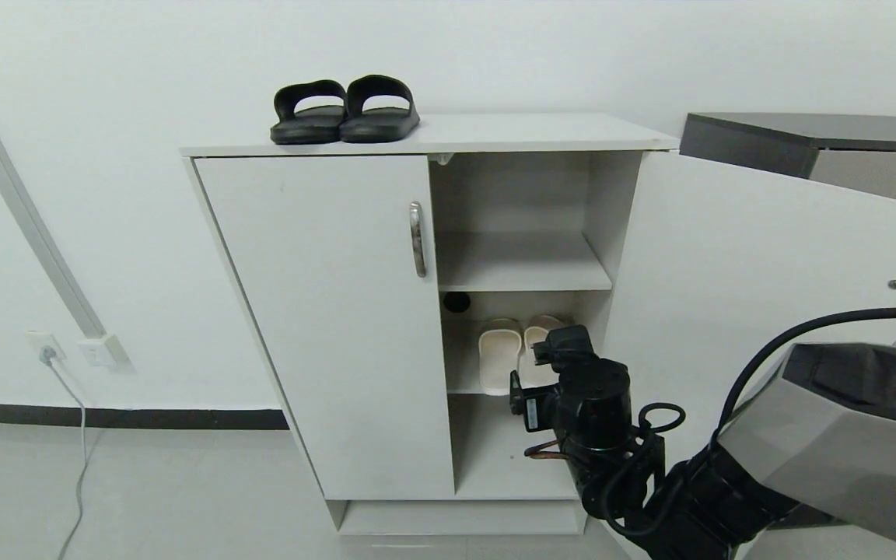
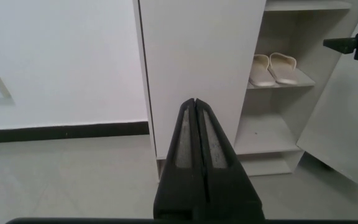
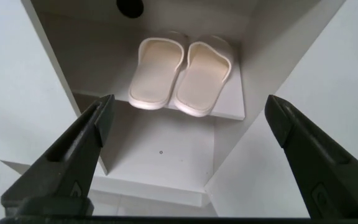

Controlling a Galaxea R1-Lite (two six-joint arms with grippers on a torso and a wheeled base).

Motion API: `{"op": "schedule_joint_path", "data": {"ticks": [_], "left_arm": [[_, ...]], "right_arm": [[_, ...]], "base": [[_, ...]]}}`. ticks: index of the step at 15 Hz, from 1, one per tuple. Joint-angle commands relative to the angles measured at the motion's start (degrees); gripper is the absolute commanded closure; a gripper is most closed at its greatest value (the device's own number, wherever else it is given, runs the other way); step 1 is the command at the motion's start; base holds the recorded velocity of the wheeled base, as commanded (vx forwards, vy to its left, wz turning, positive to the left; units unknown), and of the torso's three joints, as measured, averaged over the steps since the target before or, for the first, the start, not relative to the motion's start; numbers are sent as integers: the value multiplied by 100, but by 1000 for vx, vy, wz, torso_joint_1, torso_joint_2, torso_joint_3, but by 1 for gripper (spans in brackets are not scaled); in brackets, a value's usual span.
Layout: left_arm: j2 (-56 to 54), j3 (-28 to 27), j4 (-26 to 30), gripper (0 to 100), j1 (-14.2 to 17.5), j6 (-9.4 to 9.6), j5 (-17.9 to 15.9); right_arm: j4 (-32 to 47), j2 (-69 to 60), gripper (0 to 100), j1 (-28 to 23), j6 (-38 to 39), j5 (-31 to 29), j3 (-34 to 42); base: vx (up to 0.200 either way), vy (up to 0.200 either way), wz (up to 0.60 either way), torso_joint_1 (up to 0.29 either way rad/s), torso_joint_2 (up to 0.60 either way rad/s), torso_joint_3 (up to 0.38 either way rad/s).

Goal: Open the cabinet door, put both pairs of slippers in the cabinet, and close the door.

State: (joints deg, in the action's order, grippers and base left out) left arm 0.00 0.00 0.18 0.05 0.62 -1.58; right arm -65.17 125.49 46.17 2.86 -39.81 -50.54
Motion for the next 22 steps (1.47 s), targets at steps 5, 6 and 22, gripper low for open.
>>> {"op": "schedule_joint_path", "data": {"ticks": [5, 6, 22], "left_arm": [[0, 0, -1, 100, 4, -1, 0], [0, 0, -1, 100, 4, -1, 0], [0, 0, -1, 100, 4, -1, 0]], "right_arm": [[-66, 11, 0, 6, -5, -26, 1], [-119, 11, 0, -2, -14, -26, 9], [-207, 11, 0, -2, -58, -26, 44]], "base": [[0, 0, 0, 0, 0, 0], [0, 0, 0, 0, 0, 0], [0, 175, 0, 4, 1, 3]]}}
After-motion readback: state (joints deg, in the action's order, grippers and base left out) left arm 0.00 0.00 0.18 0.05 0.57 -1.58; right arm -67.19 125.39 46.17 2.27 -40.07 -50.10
